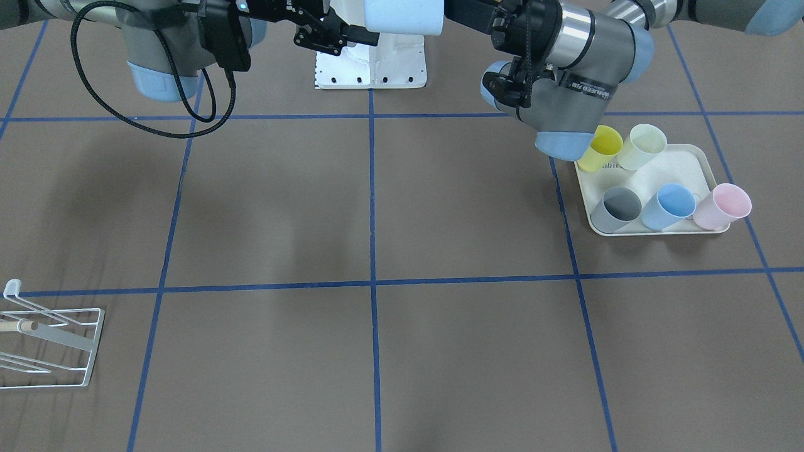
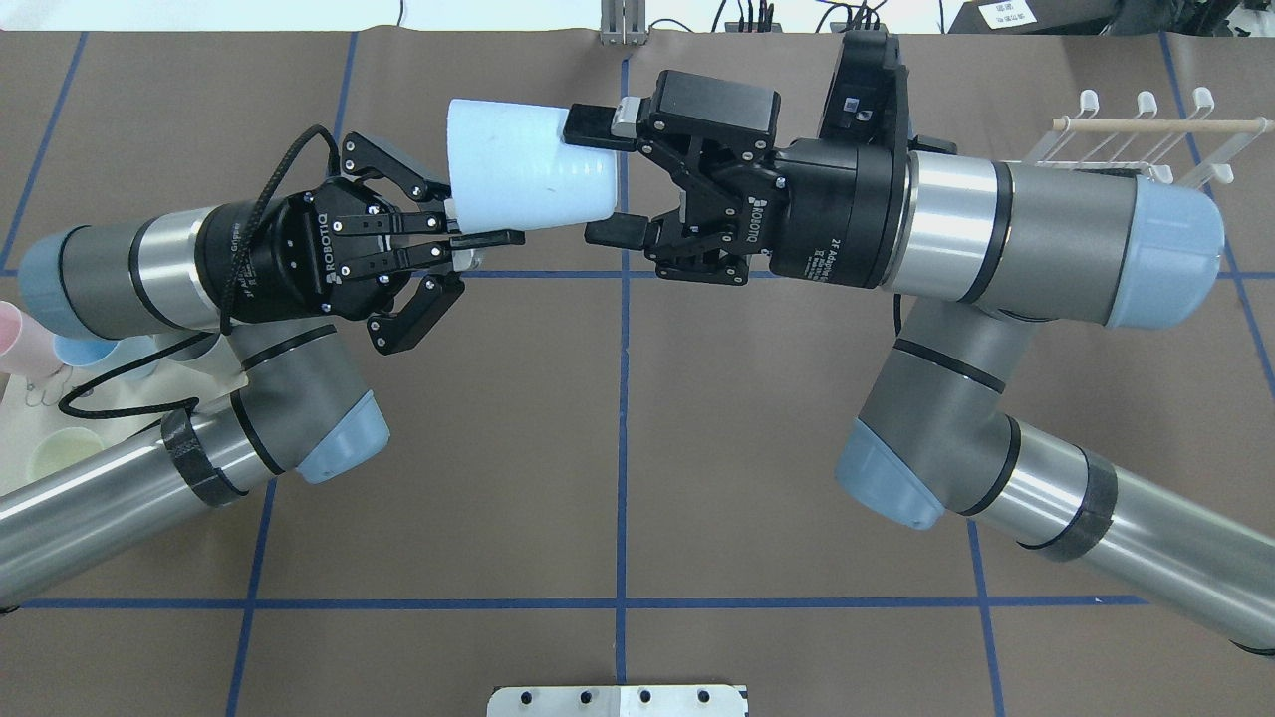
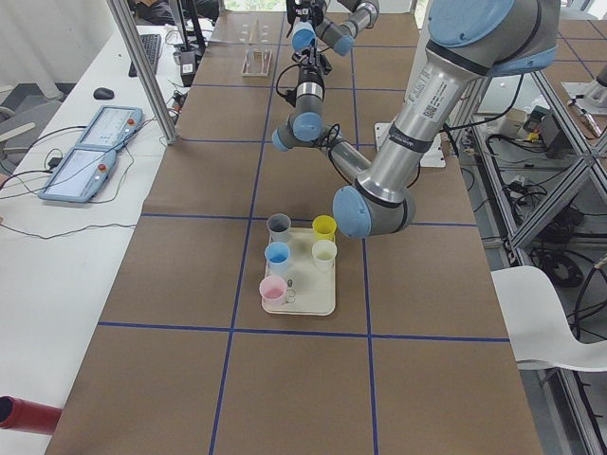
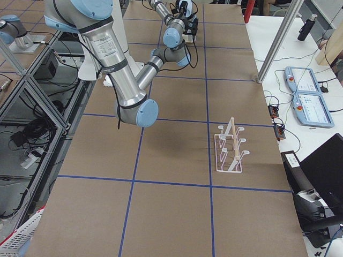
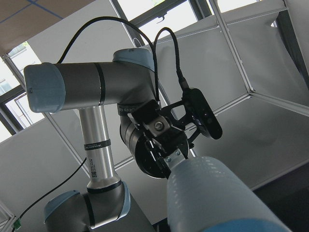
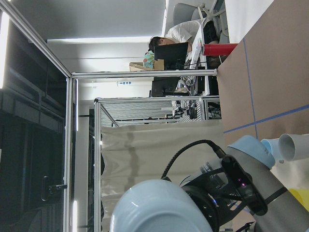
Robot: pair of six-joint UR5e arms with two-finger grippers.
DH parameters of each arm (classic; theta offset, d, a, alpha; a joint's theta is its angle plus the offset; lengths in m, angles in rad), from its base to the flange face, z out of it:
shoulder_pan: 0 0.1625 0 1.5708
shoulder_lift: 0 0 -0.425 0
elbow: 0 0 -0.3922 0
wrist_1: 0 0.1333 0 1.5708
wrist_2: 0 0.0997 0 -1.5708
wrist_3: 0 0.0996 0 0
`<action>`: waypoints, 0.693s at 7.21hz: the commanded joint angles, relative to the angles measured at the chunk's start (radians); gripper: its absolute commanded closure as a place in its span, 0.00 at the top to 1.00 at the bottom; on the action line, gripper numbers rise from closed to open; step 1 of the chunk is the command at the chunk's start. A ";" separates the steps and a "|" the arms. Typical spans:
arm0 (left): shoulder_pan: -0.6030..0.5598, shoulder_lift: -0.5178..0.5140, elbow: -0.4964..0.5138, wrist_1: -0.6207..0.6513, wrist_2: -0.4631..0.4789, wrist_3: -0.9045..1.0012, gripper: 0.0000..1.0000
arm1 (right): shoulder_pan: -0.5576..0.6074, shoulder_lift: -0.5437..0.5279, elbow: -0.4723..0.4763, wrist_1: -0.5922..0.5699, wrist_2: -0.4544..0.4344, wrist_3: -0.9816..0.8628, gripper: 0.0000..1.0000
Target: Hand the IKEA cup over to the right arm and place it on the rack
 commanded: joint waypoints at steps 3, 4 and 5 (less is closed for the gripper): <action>0.011 0.002 0.005 -0.009 0.001 0.005 0.00 | -0.003 -0.002 0.001 0.021 0.000 -0.006 0.68; 0.016 0.002 0.008 -0.022 0.001 0.007 0.00 | -0.003 -0.004 0.001 0.021 0.001 -0.038 0.40; 0.016 0.003 0.007 -0.022 0.001 0.008 0.16 | -0.003 -0.005 0.001 0.021 0.000 -0.043 0.20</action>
